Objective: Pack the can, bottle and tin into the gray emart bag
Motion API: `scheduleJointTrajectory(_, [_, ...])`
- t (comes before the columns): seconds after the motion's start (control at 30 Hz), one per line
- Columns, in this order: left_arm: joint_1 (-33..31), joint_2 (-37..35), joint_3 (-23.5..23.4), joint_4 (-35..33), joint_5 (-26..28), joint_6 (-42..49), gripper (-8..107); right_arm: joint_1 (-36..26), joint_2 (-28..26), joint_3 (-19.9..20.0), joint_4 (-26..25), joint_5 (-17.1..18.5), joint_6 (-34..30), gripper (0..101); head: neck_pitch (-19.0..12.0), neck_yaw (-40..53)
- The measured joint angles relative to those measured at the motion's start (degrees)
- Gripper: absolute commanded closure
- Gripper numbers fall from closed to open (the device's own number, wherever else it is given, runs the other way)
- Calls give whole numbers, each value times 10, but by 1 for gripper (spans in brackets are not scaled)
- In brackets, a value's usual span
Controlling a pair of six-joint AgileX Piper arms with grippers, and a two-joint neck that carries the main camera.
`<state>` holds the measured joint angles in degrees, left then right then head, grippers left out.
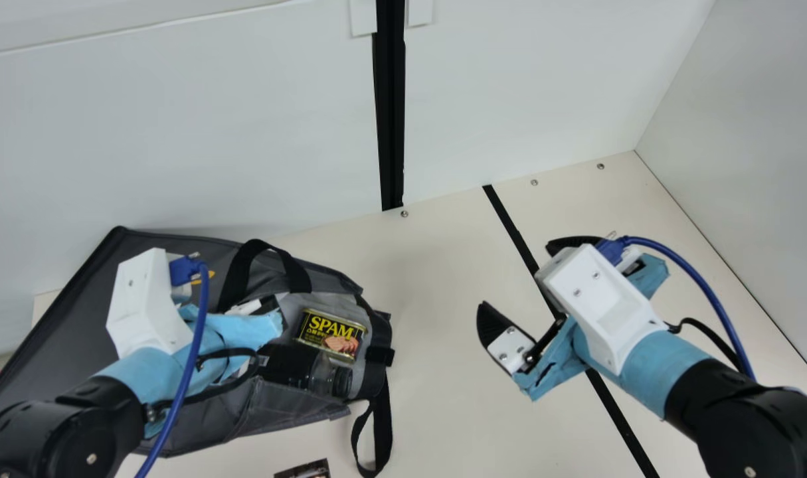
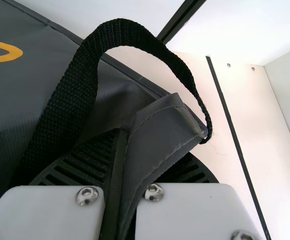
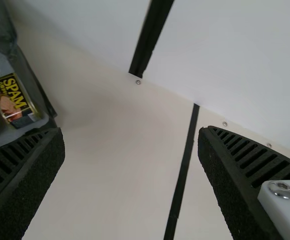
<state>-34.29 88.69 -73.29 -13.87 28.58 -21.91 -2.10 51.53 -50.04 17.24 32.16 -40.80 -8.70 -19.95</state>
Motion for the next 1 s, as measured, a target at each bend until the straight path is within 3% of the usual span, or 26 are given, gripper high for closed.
scheduleJointTrajectory(0.43, [0,0,0,0,0,0,89,-30,-22,-44,-120,56,125,10,0,1])
scheduleJointTrajectory(1.0, [0,0,0,0,0,0,89,-33,-38,-102,-242,162,245,10,0,1])
